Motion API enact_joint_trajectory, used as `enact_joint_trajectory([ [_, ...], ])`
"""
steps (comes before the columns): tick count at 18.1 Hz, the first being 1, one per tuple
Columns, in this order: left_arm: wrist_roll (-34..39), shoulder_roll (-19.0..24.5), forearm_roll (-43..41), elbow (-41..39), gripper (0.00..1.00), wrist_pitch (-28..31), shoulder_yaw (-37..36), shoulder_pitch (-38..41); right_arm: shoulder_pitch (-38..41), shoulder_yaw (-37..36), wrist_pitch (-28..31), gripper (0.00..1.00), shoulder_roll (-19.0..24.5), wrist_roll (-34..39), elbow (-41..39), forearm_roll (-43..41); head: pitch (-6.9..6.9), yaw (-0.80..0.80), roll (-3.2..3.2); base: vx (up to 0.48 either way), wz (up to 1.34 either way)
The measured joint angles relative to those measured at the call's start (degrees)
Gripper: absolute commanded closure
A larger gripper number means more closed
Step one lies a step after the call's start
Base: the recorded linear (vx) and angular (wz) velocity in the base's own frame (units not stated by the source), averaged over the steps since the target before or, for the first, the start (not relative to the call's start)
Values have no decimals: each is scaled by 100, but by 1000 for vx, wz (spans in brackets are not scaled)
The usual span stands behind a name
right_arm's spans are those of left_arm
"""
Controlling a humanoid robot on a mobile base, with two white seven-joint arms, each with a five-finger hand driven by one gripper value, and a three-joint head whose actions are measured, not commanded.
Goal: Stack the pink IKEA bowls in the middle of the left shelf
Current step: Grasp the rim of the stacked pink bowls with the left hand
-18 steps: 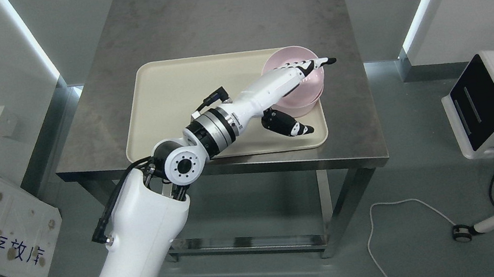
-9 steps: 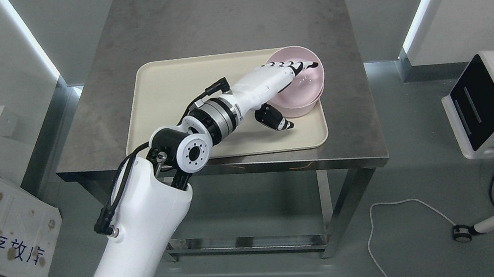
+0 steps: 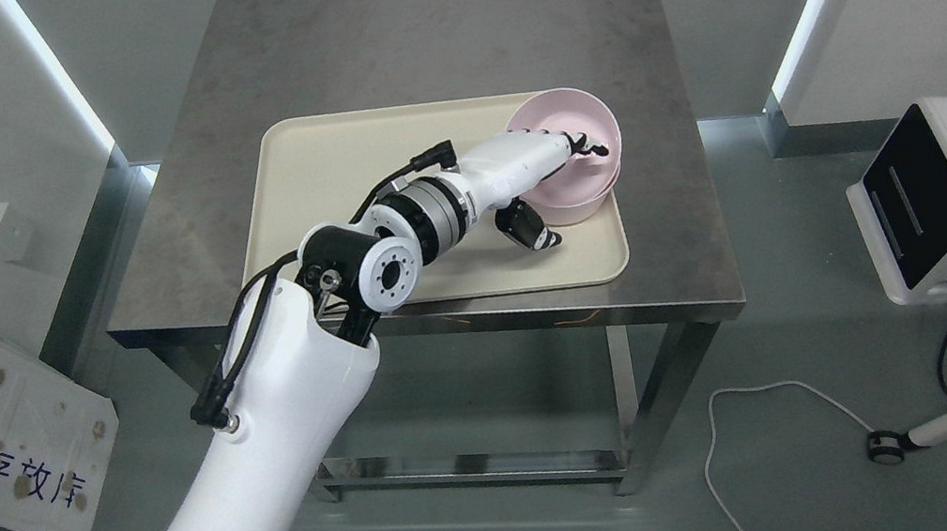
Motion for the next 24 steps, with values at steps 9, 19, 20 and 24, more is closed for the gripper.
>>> enact_joint_trajectory([
  [9, 23, 0, -27, 517, 36, 14, -177, -310, 0, 0, 0, 0, 0, 0, 0, -59, 0, 0, 0, 0, 0],
  [19, 102, -2, 28, 895, 78, -169, -135, -357, 0, 0, -12, 0, 0, 0, 0, -69, 0, 0, 0, 0, 0],
  [20, 95, -2, 33, 919, 82, -264, -100, -356, 0, 0, -10, 0, 0, 0, 0, -69, 0, 0, 0, 0, 0],
  [24, 62, -2, 56, 1005, 88, -563, 59, -339, 0, 0, -4, 0, 0, 0, 0, -70, 0, 0, 0, 0, 0],
])
